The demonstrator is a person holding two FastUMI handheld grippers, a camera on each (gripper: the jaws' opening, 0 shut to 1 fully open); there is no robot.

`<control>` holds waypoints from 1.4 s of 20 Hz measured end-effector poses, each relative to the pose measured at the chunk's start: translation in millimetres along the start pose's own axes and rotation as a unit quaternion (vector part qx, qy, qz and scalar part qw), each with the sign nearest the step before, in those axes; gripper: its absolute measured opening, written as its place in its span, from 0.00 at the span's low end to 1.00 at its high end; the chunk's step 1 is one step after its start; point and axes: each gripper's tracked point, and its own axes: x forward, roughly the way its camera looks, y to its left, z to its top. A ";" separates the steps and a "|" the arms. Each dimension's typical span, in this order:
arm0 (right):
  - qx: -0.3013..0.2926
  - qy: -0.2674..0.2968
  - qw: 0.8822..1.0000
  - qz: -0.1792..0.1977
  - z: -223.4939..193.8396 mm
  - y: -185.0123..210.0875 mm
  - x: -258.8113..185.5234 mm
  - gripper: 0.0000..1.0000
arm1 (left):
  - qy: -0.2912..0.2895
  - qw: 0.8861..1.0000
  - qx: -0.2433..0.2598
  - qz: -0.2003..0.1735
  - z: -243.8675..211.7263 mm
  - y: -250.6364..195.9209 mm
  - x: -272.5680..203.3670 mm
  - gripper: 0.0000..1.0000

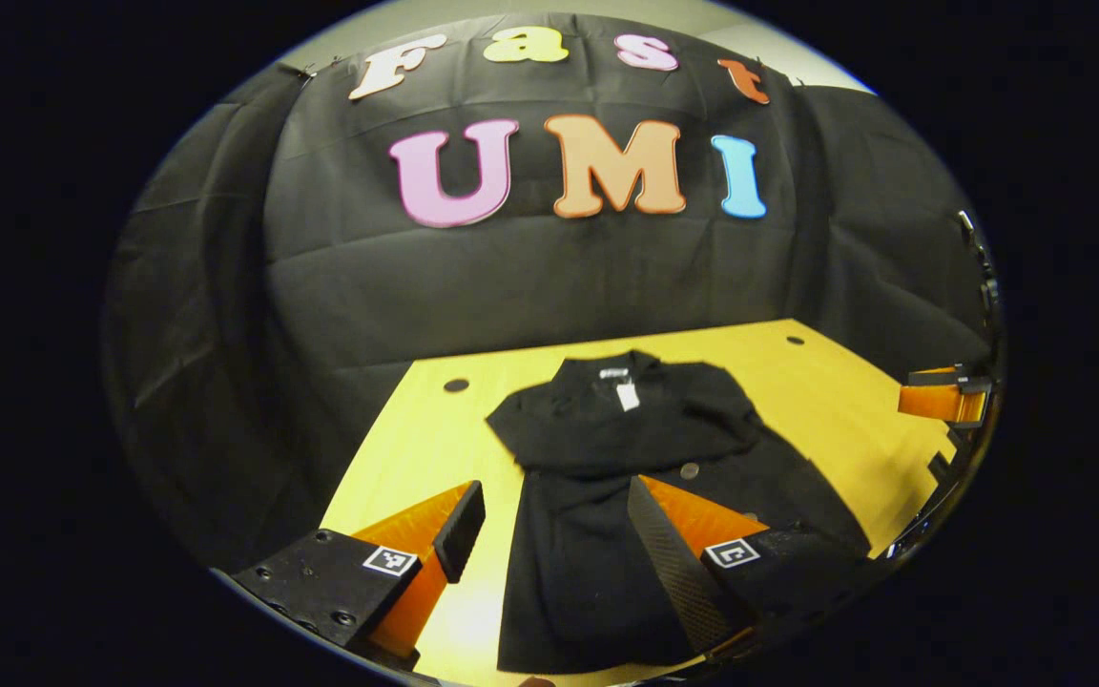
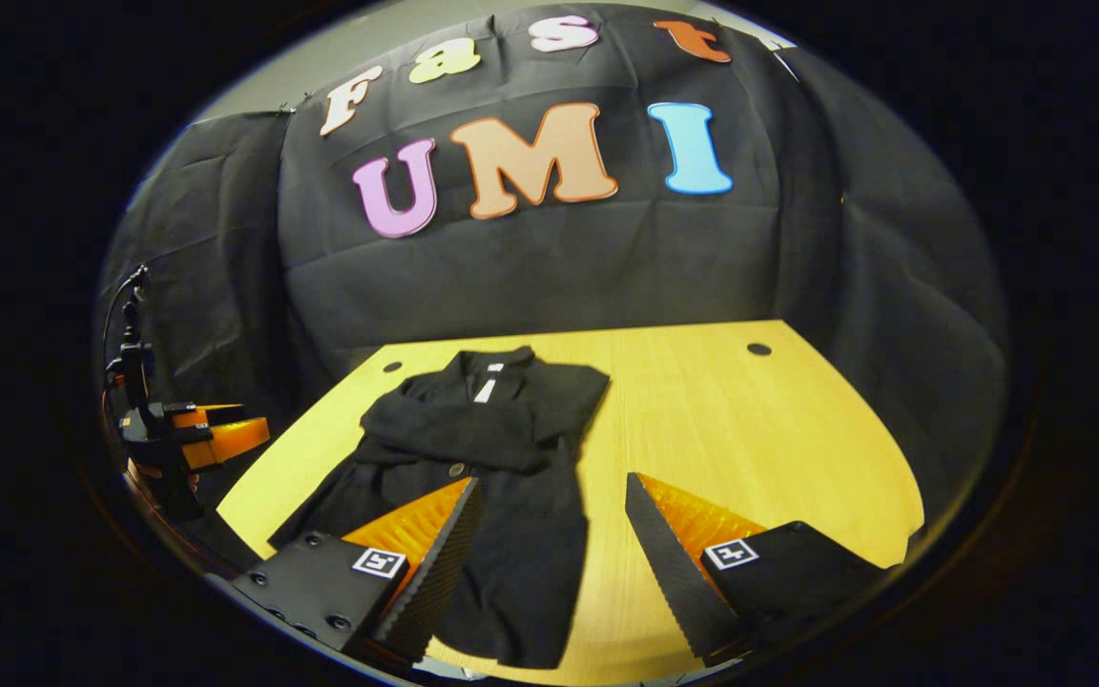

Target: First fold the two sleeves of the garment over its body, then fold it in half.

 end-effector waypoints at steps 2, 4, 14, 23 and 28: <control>-0.003 0.030 1.000 -0.008 -33.4 4.5 -0.8 0.98 | 0.039 0.999 -0.005 0.008 -41.7 8.9 -9.2 0.94; -0.003 0.055 0.998 -0.013 -60.7 6.4 -2.4 0.98 | 0.063 0.998 -0.008 0.012 -71.5 16.9 -18.5 0.94; -0.013 0.167 0.985 -0.047 -167.1 0.3 -5.5 0.98 | 0.179 0.984 -0.021 0.009 -184.1 17.6 -35.5 0.95; -0.012 0.203 0.979 -0.030 -192.4 21.4 8.1 0.84 | 0.178 0.983 -0.036 -0.033 -196.6 0.7 -32.2 0.88; -0.018 0.204 0.979 -0.009 -191.7 35.7 10.5 0.24 | 0.143 0.988 -0.019 -0.051 -192.6 -19.9 -31.9 0.07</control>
